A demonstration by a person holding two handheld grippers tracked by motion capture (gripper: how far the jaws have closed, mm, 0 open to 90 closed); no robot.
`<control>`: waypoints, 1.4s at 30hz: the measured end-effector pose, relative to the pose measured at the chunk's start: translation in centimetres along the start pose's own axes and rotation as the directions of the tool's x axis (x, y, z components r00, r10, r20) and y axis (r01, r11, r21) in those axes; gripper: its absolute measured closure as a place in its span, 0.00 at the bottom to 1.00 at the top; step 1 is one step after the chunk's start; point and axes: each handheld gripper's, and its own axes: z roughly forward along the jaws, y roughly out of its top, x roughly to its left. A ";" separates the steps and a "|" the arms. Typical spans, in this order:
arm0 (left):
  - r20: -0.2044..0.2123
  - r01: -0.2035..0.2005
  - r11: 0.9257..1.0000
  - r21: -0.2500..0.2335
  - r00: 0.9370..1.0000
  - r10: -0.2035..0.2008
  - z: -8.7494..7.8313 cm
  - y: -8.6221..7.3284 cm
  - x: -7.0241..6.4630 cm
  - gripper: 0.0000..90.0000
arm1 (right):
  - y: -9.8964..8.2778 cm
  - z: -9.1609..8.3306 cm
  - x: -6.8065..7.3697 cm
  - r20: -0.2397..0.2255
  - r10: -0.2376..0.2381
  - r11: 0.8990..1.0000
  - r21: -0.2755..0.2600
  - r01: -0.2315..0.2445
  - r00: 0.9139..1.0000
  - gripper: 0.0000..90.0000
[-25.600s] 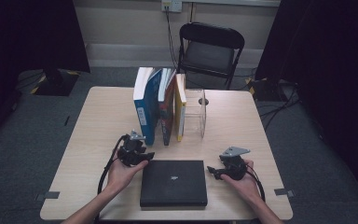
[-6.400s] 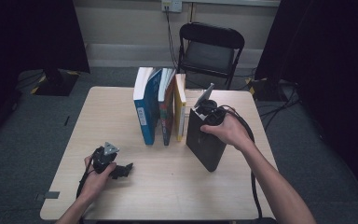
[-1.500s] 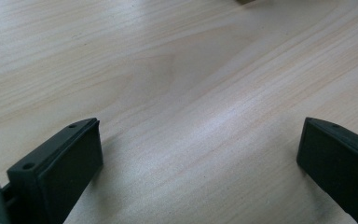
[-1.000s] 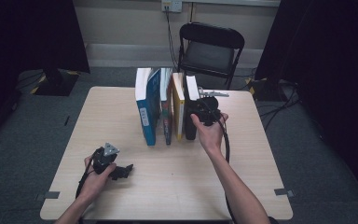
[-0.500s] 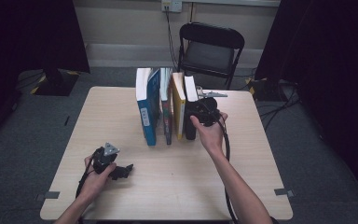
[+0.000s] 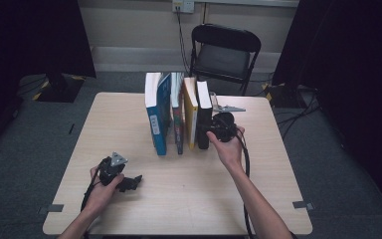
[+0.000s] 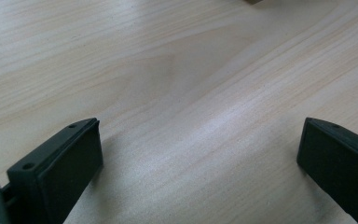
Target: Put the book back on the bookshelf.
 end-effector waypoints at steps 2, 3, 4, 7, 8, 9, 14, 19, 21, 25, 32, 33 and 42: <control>0.000 0.000 1.000 0.000 1.000 0.000 0.0 0.0 0.0 0.00 | -0.2 0.0 -0.2 -0.012 0.012 1.000 -0.008 -0.012 1.000 0.53; 0.000 0.000 1.000 0.000 1.000 0.000 0.0 0.0 0.0 0.00 | -0.2 0.0 0.0 0.001 0.018 1.000 -0.014 -0.018 1.000 0.54; 0.000 0.000 1.000 0.000 1.000 0.000 0.0 0.0 0.0 0.00 | -0.3 0.0 0.1 0.007 0.017 1.000 -0.016 -0.017 1.000 0.55; 0.000 0.000 1.000 0.000 1.000 0.000 0.0 0.0 0.0 0.00 | -0.4 0.0 0.3 0.014 0.025 0.999 -0.025 -0.024 1.000 0.55; 0.000 0.000 1.000 0.000 1.000 0.000 0.0 0.0 0.0 0.00 | -0.4 0.0 0.3 0.015 0.025 0.999 -0.028 -0.025 1.000 0.55; 0.000 0.000 1.000 0.000 1.000 0.000 0.0 0.0 0.0 0.00 | -0.5 -0.1 0.4 0.017 0.029 0.999 -0.029 -0.029 0.999 0.55; 0.000 0.000 1.000 0.000 1.000 0.000 0.0 0.0 0.0 0.00 | -0.7 -0.3 0.7 0.016 0.042 0.999 -0.032 -0.042 0.999 0.55; 0.000 0.000 1.000 0.000 1.000 0.000 0.0 0.0 0.0 0.00 | -0.8 -0.5 1.2 0.032 0.059 0.998 -0.030 -0.058 0.998 0.55; 0.000 0.000 1.000 0.000 1.000 0.000 0.0 0.0 0.0 0.00 | -0.8 -0.6 1.4 0.038 0.069 0.997 -0.024 -0.068 0.997 0.55; 0.000 0.000 1.000 -0.001 1.000 0.000 0.0 0.0 0.0 0.00 | -0.8 -0.8 1.9 0.052 0.074 0.997 -0.010 -0.074 0.996 0.55; 0.000 0.000 1.000 0.000 1.000 0.000 0.0 0.0 0.0 0.00 | -1.1 -0.9 2.0 0.051 0.074 0.997 -0.015 -0.074 0.996 0.55; 0.000 0.000 1.000 0.000 1.000 0.000 0.0 0.0 0.0 0.00 | -1.1 -0.9 2.0 0.050 0.071 0.997 -0.015 -0.070 0.996 0.54; 0.000 0.000 1.000 0.000 1.000 0.000 0.0 0.0 0.0 0.00 | -1.5 -1.6 0.6 -0.016 0.036 0.999 -0.035 -0.037 0.999 0.44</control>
